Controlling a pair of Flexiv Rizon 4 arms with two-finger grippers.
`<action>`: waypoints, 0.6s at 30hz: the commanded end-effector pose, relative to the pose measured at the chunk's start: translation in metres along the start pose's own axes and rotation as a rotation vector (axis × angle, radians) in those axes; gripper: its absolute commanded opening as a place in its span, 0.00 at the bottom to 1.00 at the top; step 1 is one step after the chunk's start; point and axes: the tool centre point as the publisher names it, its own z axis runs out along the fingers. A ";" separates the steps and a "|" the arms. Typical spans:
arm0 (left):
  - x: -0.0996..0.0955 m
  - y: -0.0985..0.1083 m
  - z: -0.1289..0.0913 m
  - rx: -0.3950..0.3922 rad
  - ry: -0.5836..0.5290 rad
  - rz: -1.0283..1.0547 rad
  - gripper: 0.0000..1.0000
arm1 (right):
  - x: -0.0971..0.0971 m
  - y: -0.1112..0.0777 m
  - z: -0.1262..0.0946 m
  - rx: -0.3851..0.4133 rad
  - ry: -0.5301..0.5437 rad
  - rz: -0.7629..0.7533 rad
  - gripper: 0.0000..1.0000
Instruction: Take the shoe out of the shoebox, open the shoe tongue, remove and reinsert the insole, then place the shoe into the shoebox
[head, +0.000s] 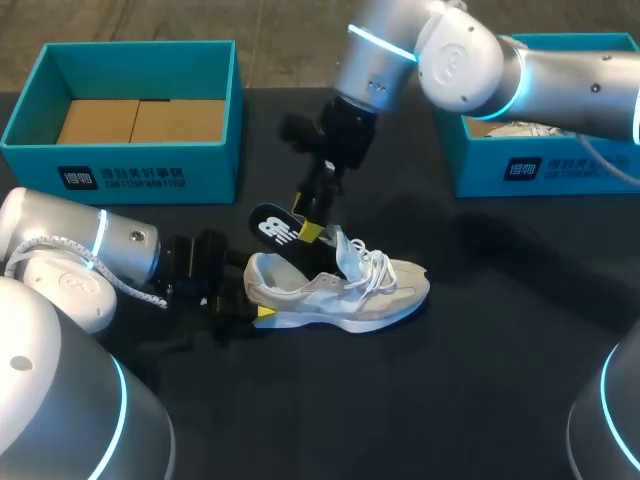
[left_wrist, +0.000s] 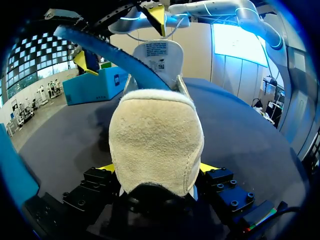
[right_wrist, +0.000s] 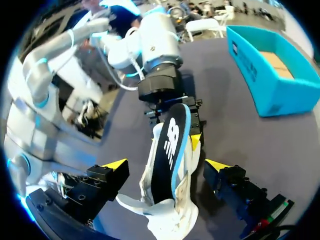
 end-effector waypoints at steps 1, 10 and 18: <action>-0.001 0.001 0.001 -0.004 0.001 0.000 0.00 | 0.005 -0.012 0.006 -0.076 -0.005 0.017 1.00; -0.001 0.001 0.001 -0.004 0.001 0.000 0.00 | 0.010 -0.016 0.016 -0.131 0.006 0.061 0.56; -0.001 0.001 0.001 -0.004 0.001 0.000 0.00 | 0.008 -0.017 0.021 -0.179 0.026 0.081 0.44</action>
